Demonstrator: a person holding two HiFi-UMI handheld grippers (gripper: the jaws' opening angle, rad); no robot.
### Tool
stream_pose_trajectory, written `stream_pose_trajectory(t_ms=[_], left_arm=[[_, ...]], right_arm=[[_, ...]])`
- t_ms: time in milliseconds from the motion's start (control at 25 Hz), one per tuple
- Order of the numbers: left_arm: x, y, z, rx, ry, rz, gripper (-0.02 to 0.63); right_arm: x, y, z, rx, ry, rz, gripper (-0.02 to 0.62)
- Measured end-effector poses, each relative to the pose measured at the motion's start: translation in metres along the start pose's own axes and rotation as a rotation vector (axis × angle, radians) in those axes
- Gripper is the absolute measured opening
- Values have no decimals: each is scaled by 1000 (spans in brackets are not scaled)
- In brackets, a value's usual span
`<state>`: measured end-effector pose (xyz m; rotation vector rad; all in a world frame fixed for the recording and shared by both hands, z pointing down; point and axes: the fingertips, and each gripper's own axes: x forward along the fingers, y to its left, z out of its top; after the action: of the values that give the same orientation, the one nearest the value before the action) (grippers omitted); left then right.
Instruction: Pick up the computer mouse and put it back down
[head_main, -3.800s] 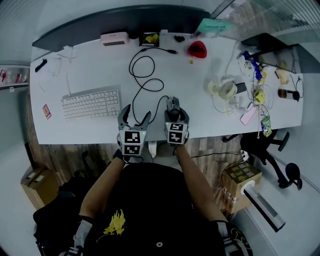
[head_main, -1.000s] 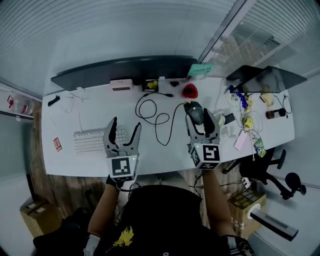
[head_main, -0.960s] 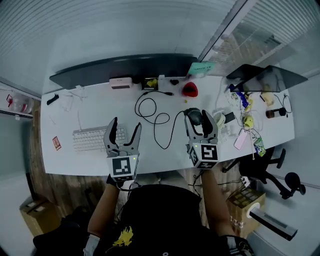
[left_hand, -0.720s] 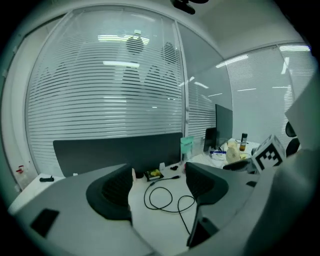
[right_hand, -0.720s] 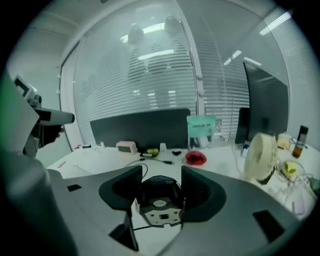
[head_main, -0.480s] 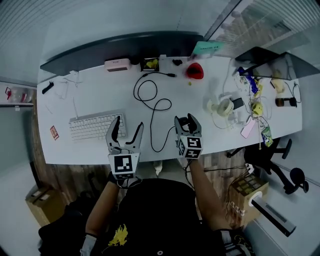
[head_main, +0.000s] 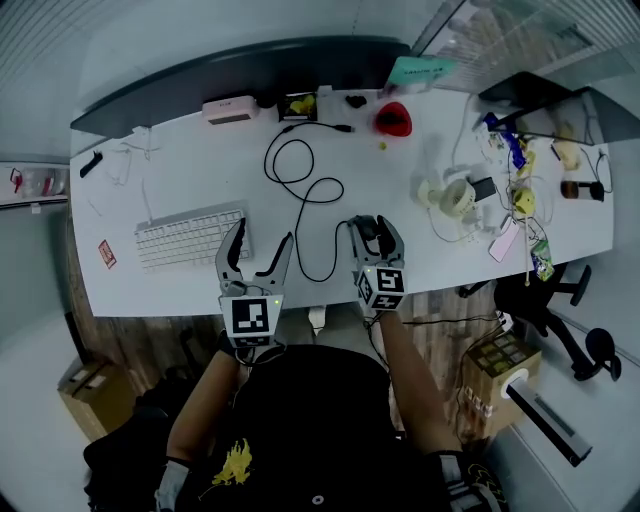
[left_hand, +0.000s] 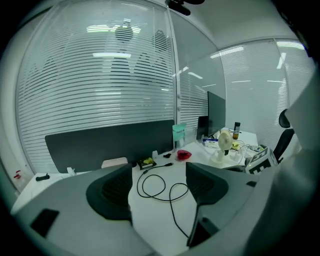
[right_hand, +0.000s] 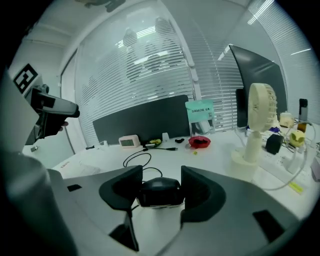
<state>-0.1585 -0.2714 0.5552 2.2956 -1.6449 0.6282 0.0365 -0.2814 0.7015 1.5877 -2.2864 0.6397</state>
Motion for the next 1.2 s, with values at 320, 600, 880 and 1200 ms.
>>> stream_pose_trajectory(t_ms=[320,600,880,1200], left_arm=[[-1,-15,-17,-6,13,-50,342],[-26,-11,-22,2,-11,-89,342],[-71,-26,-8,5,-142,-137,328],[-179,-72,33,28,-318,-82,204]], right_arm=[[-18,4,-85,-66,211,-27,233],[-29,18,-79,-104,217,-119,218],[-129,40,35,-113,-76,-233,86],[-277,52,115,-208,-350,-229,15]])
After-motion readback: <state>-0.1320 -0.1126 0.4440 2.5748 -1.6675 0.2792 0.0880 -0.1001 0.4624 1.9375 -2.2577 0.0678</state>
